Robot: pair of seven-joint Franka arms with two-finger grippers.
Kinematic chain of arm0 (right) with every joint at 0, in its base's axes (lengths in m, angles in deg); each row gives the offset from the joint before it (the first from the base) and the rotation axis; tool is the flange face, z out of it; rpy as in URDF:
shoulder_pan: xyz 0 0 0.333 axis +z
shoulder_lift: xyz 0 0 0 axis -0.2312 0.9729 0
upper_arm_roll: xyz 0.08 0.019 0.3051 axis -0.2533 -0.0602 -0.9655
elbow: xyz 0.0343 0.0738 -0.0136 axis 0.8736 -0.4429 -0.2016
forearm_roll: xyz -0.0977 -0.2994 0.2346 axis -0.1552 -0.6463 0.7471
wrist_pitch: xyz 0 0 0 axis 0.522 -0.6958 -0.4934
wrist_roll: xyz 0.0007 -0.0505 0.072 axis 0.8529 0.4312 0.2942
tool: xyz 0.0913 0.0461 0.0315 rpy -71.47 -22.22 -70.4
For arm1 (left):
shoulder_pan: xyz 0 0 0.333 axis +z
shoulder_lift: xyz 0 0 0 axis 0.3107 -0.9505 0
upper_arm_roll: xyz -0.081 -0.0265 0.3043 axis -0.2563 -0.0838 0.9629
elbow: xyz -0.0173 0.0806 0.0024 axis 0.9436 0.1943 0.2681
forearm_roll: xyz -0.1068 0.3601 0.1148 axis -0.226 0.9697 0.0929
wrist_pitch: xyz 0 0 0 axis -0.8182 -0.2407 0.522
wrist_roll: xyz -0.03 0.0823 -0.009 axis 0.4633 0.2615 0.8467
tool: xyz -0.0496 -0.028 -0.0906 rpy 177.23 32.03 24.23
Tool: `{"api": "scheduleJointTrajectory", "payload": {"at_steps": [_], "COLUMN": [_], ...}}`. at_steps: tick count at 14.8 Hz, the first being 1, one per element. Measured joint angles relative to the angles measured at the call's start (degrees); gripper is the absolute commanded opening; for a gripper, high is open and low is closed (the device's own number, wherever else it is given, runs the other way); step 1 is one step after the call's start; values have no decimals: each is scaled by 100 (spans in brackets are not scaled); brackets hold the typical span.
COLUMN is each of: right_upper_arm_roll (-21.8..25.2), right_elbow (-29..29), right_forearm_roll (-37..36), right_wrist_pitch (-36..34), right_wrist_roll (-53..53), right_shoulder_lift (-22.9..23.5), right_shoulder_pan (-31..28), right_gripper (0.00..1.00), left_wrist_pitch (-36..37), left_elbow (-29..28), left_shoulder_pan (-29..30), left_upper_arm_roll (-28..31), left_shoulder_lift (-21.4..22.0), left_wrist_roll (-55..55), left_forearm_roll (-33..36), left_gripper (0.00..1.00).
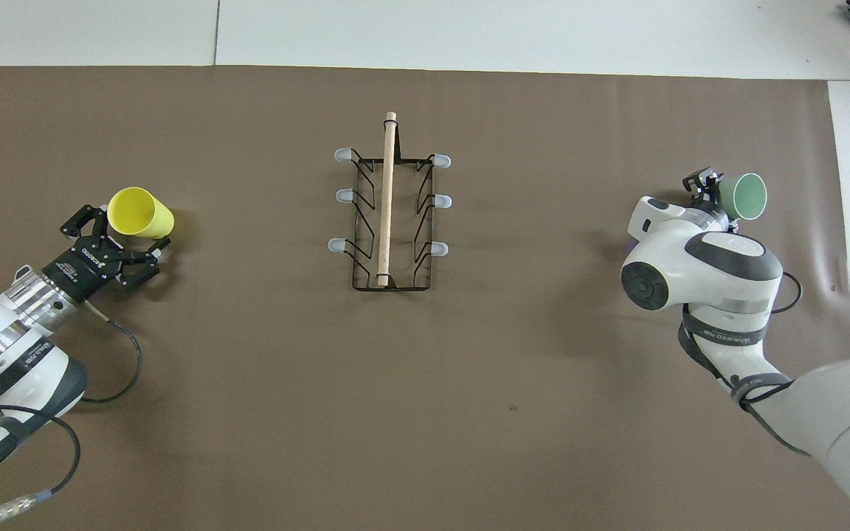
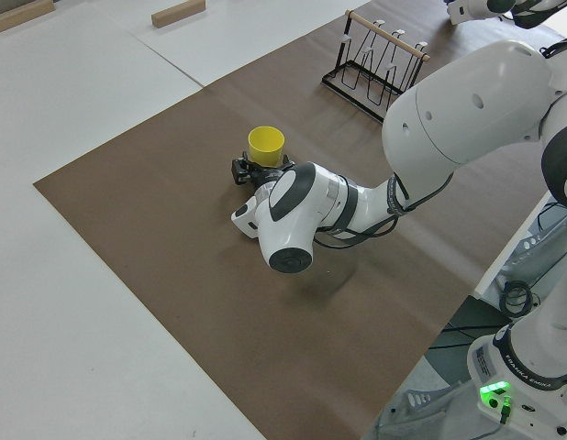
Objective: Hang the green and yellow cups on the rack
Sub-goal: 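Grasp the yellow cup with the left gripper while the right gripper grasps the green cup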
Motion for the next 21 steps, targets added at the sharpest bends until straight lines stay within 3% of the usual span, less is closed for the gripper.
{"api": "scheduleJointTrajectory", "payload": {"at_steps": [1,3,5,6,7,8,13,15,18,21], "right_upper_arm_roll": [0,2,0,0,2,2,-15,-32,-70,-346], "right_elbow": [3,19,26,27,29,30,37,37,38,41], "right_forearm_roll": [-2,-3,36,184,482,816,2186,2876,4060,5180], "right_wrist_pitch": [0,23,42,78,167,254,430,430,402,-129], "right_wrist_roll": [0,0,0,-10,-118,-326,-1219,-1652,-2329,-2601], "right_shoulder_lift": [0,-7,-62,-120,-188,-257,-575,-716,-970,-1251], "right_shoulder_pan": [-18,-46,-50,-74,-117,-162,-242,-234,-218,-216], "right_gripper": [0,0,0,0,0,0,0,0,0,0], "left_wrist_pitch": [-17,-94,-120,-149,-185,-205,-362,-436,-930,-1247], "left_elbow": [1,9,15,17,17,17,93,211,603,983], "left_shoulder_pan": [-27,-94,-156,-177,-185,-198,-347,-347,-411,-639], "left_upper_arm_roll": [-1,-2,-5,-5,-7,-7,-7,0,-3,-10], "left_shoulder_lift": [-14,-29,-32,-32,-32,-34,-41,-40,0,159], "left_wrist_roll": [-38,-98,-120,-141,-165,-184,-746,-918,-571,152], "left_forearm_roll": [-52,-150,-228,-299,-356,-412,-612,-393,580,1819], "left_gripper": [100,98,79,58,27,2,0,0,0,0]}}
